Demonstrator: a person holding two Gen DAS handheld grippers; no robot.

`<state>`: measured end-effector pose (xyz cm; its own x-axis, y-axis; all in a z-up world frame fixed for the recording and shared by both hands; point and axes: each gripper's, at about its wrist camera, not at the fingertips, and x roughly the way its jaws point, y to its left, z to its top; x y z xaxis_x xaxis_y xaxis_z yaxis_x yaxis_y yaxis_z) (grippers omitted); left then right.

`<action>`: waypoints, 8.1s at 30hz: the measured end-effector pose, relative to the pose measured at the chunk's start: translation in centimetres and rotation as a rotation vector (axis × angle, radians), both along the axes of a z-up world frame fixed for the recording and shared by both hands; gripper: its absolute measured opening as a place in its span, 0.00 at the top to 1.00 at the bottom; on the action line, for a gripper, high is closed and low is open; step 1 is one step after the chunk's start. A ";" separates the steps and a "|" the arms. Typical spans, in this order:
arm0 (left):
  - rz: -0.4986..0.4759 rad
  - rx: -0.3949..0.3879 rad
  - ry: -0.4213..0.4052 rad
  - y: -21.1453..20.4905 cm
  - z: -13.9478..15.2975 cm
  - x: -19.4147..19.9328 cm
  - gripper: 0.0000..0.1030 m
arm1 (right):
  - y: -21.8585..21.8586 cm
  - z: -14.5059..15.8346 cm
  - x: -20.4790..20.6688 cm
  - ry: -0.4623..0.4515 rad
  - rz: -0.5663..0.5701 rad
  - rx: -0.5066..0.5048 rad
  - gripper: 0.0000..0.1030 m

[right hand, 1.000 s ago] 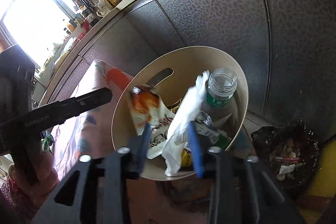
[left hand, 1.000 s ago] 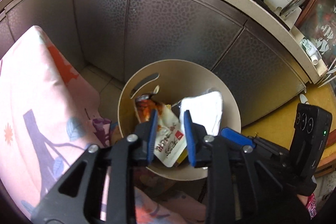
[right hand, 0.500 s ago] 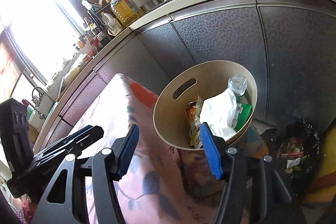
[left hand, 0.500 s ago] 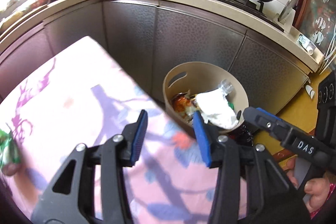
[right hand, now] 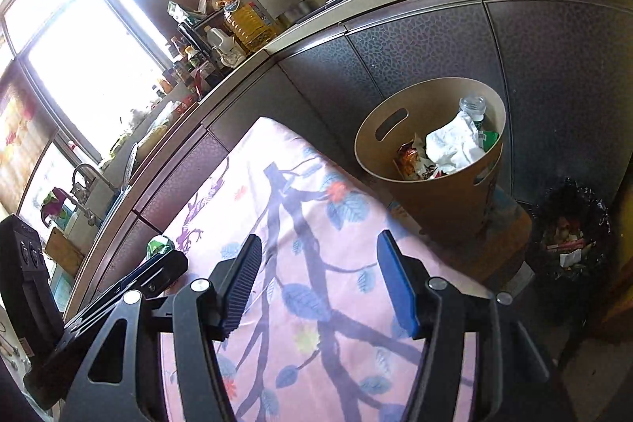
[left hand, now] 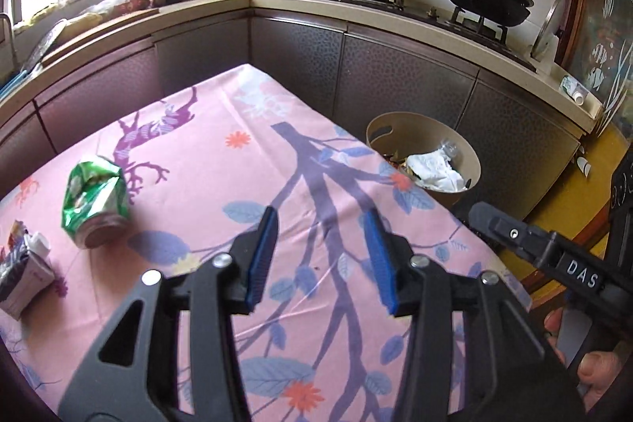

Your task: Collect trash

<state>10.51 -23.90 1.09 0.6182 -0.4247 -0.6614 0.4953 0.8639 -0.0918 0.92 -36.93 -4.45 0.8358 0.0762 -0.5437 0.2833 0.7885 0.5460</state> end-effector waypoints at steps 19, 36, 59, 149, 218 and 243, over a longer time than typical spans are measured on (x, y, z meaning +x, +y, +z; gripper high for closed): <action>0.217 0.012 -0.037 13.4 -2.0 -5.6 0.52 | 10.6 -0.2 -2.1 0.084 0.045 -0.083 0.44; 0.236 0.014 -0.084 15.2 -0.5 -7.4 0.29 | 14.3 0.7 -2.7 0.102 0.066 -0.158 0.35; 0.244 0.052 0.014 14.3 -2.3 -5.9 0.06 | 12.8 -1.8 -1.9 0.116 0.019 -0.093 0.21; 0.343 0.095 0.018 15.7 -3.2 -5.5 0.06 | 13.6 -2.9 -1.0 0.120 0.115 -0.053 0.21; 0.168 0.355 -0.127 25.8 -3.4 4.0 0.06 | 15.3 -4.2 1.0 0.134 0.264 -0.051 0.28; 0.244 -0.317 0.132 28.8 -2.9 -4.1 0.06 | 15.6 -4.2 0.9 0.126 0.273 -0.070 0.28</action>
<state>6.37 4.86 -1.81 0.6449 -0.4711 -0.6019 0.2458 0.8735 -0.4203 1.79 -21.32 -8.62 0.7150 0.2476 -0.6538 0.1178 0.8792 0.4618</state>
